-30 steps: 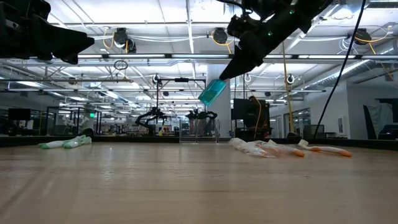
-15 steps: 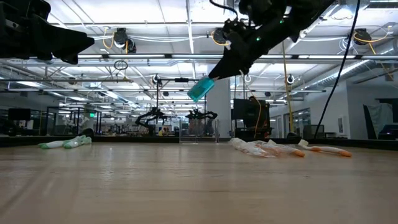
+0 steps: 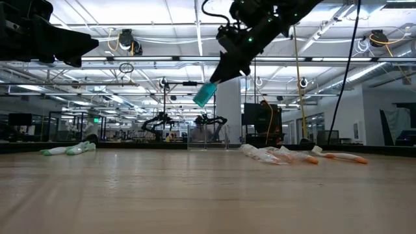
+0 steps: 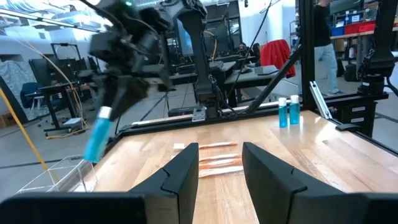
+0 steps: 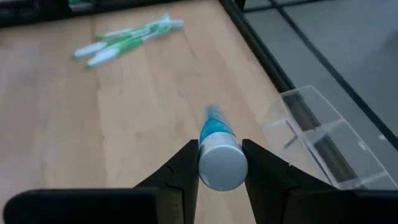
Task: Pick & Place toothbrushing station
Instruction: Put the blue mouthwash into the transparent organizer
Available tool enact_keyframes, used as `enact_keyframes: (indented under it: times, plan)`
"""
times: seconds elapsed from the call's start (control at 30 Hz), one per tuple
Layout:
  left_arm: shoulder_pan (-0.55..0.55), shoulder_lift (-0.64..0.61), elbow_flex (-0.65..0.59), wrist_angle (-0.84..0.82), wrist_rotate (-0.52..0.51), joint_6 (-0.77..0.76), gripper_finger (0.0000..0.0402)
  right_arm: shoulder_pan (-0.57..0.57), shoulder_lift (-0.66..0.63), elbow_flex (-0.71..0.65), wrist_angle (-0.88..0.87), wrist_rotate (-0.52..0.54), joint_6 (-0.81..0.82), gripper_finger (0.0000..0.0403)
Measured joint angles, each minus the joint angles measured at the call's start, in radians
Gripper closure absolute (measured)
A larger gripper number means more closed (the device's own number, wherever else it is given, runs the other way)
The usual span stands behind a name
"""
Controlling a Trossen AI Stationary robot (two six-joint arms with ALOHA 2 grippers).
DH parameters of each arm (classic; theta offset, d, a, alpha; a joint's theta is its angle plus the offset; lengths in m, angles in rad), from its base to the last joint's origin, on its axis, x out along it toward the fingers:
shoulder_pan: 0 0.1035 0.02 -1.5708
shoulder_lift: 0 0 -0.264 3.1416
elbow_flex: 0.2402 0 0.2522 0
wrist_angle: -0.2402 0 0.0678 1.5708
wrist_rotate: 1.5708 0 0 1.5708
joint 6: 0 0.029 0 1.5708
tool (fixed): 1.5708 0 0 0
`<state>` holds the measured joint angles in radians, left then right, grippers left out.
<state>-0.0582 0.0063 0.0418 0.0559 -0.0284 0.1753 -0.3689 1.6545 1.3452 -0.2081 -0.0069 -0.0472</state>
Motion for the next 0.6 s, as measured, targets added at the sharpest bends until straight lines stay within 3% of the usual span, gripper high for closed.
enact_keyframes:
  times: [0.17,0.6]
  plan:
    - [0.0,0.0,0.0,0.0,0.0,0.0,0.027,-0.046,0.03,0.047,-0.016,-0.053,-0.015,0.0307]
    - [0.0,0.0,0.0,0.0,0.0,0.0,0.027,-0.114,0.022,0.048,-0.23,-0.044,-0.037,0.0307]
